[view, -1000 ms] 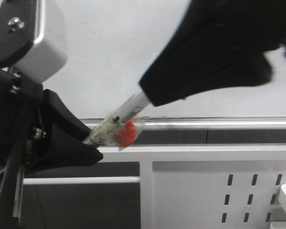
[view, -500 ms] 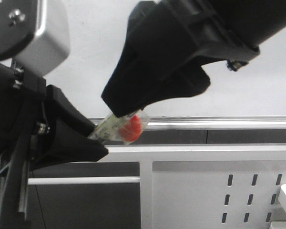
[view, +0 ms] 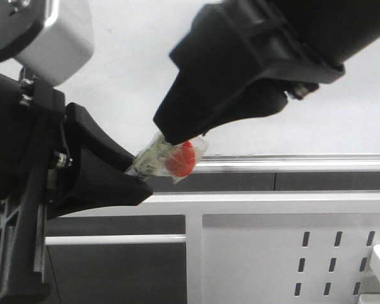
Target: Write number 1 on whiteboard
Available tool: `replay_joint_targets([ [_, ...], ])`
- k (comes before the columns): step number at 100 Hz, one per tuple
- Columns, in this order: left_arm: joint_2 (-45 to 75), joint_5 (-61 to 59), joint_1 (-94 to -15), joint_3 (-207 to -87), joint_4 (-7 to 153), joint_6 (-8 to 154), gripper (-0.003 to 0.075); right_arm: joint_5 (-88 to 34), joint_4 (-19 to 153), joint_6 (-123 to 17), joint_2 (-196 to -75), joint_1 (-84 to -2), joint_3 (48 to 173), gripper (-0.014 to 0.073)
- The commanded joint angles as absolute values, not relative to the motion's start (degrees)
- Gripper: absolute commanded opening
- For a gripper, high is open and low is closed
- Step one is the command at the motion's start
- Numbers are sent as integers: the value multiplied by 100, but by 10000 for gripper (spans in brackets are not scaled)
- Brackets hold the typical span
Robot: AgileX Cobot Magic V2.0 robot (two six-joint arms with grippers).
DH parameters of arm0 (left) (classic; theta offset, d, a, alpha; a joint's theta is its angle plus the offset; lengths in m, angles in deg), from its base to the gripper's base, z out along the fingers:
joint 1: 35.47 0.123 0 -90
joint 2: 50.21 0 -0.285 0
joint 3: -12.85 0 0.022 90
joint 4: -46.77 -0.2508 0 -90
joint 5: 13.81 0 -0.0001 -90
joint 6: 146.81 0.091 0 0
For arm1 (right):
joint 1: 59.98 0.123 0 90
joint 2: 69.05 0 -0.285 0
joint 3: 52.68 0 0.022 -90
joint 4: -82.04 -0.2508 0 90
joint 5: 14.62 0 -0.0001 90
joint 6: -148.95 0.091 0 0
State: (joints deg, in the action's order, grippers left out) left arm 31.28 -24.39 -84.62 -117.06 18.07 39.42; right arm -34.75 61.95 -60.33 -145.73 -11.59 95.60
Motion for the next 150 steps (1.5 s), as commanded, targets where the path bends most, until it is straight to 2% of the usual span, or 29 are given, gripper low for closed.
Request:
replay_joint_targets([
  [1,2969,-2876,-8504,-11881,1912,3908,-20,-3233,6206,-6083,-14484,-1151,9769,-75],
  [16,2969,-2905,-8504,-11881,2096,3908,-17,-3233,6206,-6083,-14484,-1151,9769,-76],
  [21,2957,-2975,-8504,-11881,2141,3897,7,-3259,6206,-6083,-14484,-1151,9769,-76],
  [28,2919,-3043,-8504,-11881,2141,3887,101,-3295,6206,-6083,-14484,-1151,9769,-76],
  [41,2705,-3066,-8504,-11881,2534,3852,357,-3238,6194,-6083,-14471,-1151,9769,-76],
  [45,2612,-3019,-8504,-11881,2823,3852,409,-3173,6194,-6083,-14458,-1162,9769,-76],
  [50,2444,-2943,-8504,-11881,3239,3852,434,-3092,6194,-6083,-14408,-1162,9769,-76],
  [63,1824,-2771,-8504,-11863,4134,3852,413,-2915,6194,-6031,-14186,-1162,9733,-75],
  [75,1189,-2703,-8504,-11863,4340,3852,359,-2819,6194,-6008,-13839,-1237,9607,-75],
  [89,498,-2650,-8406,-11806,4644,3852,190,-2818,6194,-5811,-13375,-1726,9289,-68],
  [101,-5,-2740,-8162,-11516,4918,3852,-20,-2672,6194,-5782,-12866,-2209,9035,-68],
  [113,-247,-3215,-7911,-11074,5779,3852,-20,-2271,6194,-5782,-12392,-2293,8776,-68],
  [126,-262,-4317,-7814,-10459,7260,3852,-20,-2083,6194,-5782,-12147,-2293,8671,-68],
  [137,-262,-5090,-7814,-10047,7432,3841,-20,-1831,6194,-5782,-12125,-2293,8671,-68],
  [150,-262,-5417,-7814,-9865,7432,3832,-20,-1414,6205,-5793,-12172,-2293,8671,-70],
])
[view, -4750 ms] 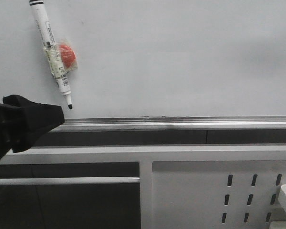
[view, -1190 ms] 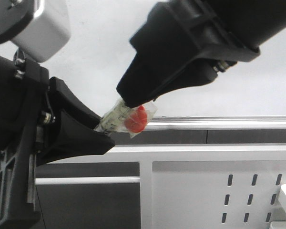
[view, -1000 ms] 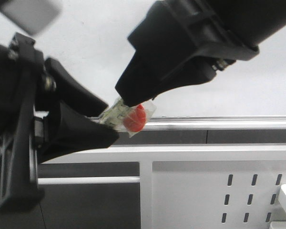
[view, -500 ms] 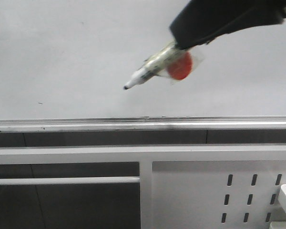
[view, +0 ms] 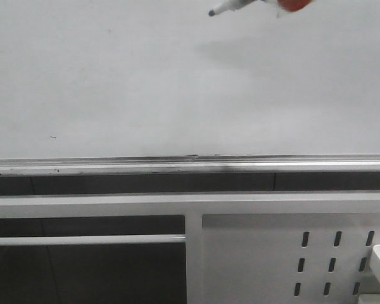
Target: Write number 1 on whiteboard
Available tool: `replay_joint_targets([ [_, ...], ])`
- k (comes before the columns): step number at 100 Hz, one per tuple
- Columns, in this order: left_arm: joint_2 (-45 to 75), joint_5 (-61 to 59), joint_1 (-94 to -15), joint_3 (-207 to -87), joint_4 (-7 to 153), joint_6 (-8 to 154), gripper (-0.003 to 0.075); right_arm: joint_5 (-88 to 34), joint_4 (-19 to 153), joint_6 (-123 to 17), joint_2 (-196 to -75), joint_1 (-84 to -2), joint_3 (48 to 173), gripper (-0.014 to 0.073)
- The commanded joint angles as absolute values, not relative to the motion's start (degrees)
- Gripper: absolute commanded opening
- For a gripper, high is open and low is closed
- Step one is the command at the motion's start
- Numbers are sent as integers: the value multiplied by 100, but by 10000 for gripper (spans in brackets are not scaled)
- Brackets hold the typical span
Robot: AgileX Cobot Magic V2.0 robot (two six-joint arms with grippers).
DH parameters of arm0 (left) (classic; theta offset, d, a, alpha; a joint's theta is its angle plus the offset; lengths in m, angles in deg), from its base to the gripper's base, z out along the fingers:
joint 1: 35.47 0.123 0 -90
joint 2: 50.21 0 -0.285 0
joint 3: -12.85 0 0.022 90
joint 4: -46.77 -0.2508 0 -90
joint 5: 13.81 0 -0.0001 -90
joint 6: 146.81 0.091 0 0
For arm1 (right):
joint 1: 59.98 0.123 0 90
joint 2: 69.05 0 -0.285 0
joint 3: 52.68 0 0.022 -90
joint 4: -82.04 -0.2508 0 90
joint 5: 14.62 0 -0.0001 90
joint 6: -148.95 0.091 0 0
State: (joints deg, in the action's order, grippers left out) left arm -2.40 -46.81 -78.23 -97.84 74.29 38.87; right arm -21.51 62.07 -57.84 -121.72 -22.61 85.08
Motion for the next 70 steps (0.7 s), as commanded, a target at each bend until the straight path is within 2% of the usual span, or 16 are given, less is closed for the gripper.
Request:
replay_joint_targets([
  [1,-262,-5417,-7814,-9865,7432,3832,-20,-1412,6205,-5793,-12184,-2293,8671,-70],
  [70,-262,-5596,-7814,-9865,7432,3832,-20,-361,6647,-5805,-13690,-2293,8695,-70],
])
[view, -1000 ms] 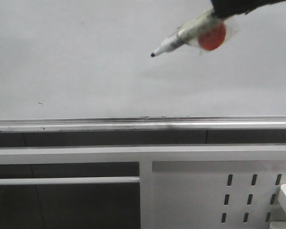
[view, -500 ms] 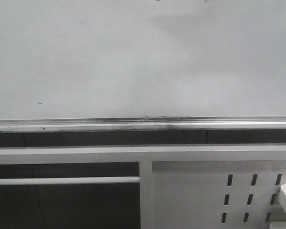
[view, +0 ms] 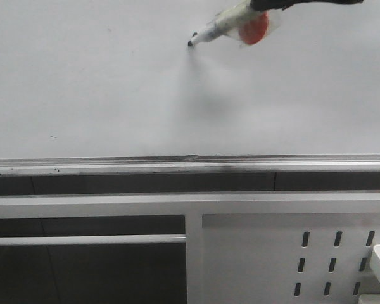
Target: Write number 1 on whiteboard
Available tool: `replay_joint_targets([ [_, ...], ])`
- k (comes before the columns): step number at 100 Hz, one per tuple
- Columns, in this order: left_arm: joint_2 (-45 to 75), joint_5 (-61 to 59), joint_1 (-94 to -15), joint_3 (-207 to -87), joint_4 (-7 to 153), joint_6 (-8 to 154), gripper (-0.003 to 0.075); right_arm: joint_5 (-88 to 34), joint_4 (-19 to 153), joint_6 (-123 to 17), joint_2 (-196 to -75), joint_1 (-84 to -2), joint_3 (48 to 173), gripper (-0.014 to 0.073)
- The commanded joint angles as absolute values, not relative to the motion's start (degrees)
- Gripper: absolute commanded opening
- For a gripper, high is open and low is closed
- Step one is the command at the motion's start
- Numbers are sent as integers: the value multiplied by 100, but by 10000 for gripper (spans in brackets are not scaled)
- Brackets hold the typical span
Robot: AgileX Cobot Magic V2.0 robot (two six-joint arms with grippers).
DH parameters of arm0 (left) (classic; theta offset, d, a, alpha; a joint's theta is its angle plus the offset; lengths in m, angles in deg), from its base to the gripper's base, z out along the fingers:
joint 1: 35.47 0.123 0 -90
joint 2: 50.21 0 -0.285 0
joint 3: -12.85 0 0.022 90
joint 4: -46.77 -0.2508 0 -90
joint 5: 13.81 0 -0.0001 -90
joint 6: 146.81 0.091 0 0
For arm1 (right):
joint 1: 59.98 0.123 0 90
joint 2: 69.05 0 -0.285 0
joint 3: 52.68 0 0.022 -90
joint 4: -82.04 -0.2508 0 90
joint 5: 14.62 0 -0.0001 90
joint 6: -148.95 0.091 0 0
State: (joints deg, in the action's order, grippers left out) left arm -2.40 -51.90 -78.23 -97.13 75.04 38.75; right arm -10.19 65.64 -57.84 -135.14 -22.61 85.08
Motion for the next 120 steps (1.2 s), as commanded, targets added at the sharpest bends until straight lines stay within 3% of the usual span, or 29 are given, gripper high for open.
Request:
replay_joint_targets([
  [1,-262,-5596,-7814,-9865,7432,3832,-20,-348,6647,-5805,-13712,-2293,8695,-70],
  [28,-262,-5596,-7814,-9865,7432,3832,-20,-301,6647,-5805,-14474,-2293,8695,-71],
  [48,-262,-5566,-7825,-9865,7258,3832,-20,-634,6647,-5805,-14341,-2185,8758,-71],
  [76,-80,-4936,-7825,-9865,3647,3832,-15,-3267,6713,-5805,-13855,-1433,9563,-71],
  [83,102,-4895,-7825,-9889,3030,3832,30,-3909,6713,-5805,-13961,-1434,9957,-71],
  [101,789,-4950,-7825,-10154,2243,3732,246,-4757,6713,-5805,-14300,-1434,10749,-71],
  [120,1724,-4975,-7825,-10613,2164,3732,263,-5067,6713,-5805,-14550,-1431,11161,-71],
])
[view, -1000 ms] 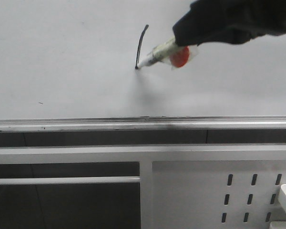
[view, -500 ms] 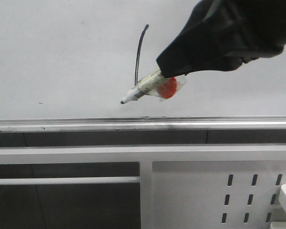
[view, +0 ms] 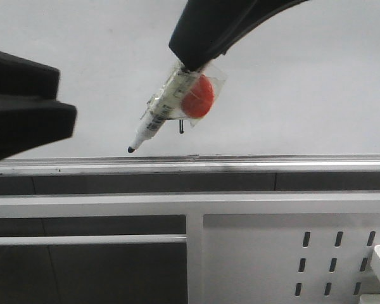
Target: Write number 1 on whiteboard
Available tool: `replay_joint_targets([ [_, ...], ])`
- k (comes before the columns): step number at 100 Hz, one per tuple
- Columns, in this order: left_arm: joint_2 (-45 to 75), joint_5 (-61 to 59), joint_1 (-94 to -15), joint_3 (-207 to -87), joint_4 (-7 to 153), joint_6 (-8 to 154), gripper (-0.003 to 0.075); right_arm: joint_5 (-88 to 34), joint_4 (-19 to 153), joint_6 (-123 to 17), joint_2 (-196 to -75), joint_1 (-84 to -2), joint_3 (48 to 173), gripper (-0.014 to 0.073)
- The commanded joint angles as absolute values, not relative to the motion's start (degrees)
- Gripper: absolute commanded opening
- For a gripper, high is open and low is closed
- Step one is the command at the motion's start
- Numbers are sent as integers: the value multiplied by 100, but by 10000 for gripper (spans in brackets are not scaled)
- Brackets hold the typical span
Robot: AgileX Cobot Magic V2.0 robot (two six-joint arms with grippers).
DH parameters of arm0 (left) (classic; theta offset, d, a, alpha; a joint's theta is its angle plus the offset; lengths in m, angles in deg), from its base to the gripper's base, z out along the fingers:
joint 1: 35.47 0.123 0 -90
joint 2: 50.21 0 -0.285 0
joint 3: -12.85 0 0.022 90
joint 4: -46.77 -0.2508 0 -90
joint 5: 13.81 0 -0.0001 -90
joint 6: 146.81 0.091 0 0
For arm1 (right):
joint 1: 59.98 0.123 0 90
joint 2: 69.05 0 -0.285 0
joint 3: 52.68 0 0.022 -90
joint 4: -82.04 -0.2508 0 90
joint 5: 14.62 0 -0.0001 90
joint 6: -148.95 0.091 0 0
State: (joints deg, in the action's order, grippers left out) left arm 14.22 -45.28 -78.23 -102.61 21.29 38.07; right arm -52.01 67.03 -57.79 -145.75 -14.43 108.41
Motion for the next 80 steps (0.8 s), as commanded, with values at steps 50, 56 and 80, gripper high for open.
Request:
replay_joint_targets([
  [50,2631,-5627,-7825,-10919,2154,3732,260,-4968,6702,-5805,-14590,-1086,11311,-71],
  [56,2631,-5696,-7825,-10919,2169,3732,260,-4968,6702,-5805,-14590,-1086,11311,-71],
  [80,2631,-5837,-7825,-10919,2156,3732,-20,-4968,6702,-5805,-14590,-1086,11311,-71],
])
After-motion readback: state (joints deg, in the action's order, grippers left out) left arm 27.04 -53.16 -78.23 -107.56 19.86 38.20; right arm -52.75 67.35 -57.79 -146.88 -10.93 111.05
